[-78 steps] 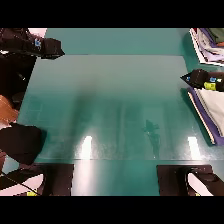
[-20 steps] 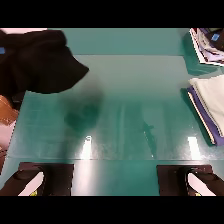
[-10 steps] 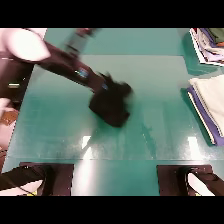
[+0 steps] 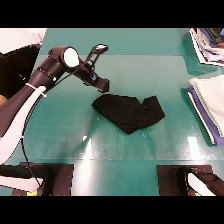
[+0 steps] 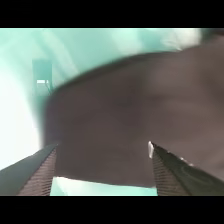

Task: Fold the shirts.

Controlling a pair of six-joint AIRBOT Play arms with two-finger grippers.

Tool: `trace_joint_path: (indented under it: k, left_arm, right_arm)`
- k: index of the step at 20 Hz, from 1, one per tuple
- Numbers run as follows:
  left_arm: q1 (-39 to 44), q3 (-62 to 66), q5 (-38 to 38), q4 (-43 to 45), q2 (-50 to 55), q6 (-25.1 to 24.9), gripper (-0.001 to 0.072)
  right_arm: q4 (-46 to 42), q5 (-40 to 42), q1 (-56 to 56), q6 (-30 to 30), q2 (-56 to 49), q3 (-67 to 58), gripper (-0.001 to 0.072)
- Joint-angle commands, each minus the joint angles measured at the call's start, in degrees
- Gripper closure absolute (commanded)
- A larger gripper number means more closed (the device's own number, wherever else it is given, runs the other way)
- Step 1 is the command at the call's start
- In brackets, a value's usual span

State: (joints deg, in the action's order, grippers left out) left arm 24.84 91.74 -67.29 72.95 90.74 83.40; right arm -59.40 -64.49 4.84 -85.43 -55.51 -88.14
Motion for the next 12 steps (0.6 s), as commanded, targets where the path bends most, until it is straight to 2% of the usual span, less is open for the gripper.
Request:
trace_joint_path:
  k: [1,5,10,12]
  left_arm:
    - [-4.9,-2.3,0.9,-1.5,4.3,-0.3,0.0044]
    - [-4.8,-4.7,1.6,-6.8,9.3,-4.3,0.0044]
    - [-4.8,-4.7,2.3,-11.9,12.5,-5.0,0.0052]
    - [-5.0,-4.0,2.6,-11.7,12.5,-5.0,0.048]
  right_arm:
    - [-0.8,-7.1,0.0,0.0,-3.1,0.0,0.0694]
    - [-0.8,-9.0,0.0,0.0,-6.3,0.0,0.0694]
    - [-1.9,-11.0,0.0,-0.3,-7.8,0.2,0.0694]
    - [-6.8,-13.0,0.0,-2.8,-7.7,0.2,0.0694]
